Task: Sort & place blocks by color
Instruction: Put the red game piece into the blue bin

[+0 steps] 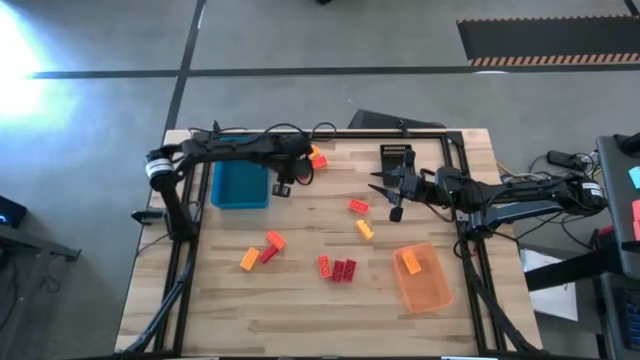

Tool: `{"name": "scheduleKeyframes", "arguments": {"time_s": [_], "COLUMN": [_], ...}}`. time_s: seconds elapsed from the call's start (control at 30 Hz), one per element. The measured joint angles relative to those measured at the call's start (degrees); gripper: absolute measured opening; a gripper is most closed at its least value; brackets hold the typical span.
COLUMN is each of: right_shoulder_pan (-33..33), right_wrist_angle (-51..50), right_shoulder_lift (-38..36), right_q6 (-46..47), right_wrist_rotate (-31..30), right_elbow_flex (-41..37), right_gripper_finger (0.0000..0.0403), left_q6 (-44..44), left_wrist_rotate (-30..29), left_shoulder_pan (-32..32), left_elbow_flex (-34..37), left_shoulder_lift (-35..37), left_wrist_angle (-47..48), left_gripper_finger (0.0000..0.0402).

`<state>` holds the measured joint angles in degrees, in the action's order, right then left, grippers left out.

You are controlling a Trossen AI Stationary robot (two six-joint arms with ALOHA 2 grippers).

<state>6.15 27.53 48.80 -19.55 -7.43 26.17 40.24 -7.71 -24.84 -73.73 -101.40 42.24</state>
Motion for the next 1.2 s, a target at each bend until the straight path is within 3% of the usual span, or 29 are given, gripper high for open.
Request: {"name": "scheduleKeyframes", "arguments": {"time_s": [0.13, 0.27, 1.07, 1.2], "right_shoulder_pan": [0.0, 0.0, 0.0, 0.0], "right_wrist_angle": [-0.3, -0.3, -0.3, -0.3], "right_shoulder_lift": [0.0, 0.0, 0.0, 0.0], "right_q6": [-0.6, -0.6, -0.5, -0.6], "right_wrist_rotate": [0.0, 0.0, 0.0, 0.0], "right_elbow_flex": [0.0, 0.0, 0.0, 0.0], "right_gripper_finger": [0.0125, 0.0123, 0.0123, 0.0123], "left_q6": [5.8, 11.5, 15.8, 15.9], "left_wrist_rotate": [0.0, 0.0, 1.7, 1.7], "left_shoulder_pan": [-0.5, -0.6, -3.0, -3.1], "left_elbow_flex": [0.0, 0.0, 0.1, 0.1], "left_shoulder_lift": [-1.2, -2.3, -8.4, -8.4], "left_wrist_angle": [-2.0, -6.7, -10.6, -10.6], "left_gripper_finger": [0.0143, 0.0161, 0.0162, 0.0145]}}
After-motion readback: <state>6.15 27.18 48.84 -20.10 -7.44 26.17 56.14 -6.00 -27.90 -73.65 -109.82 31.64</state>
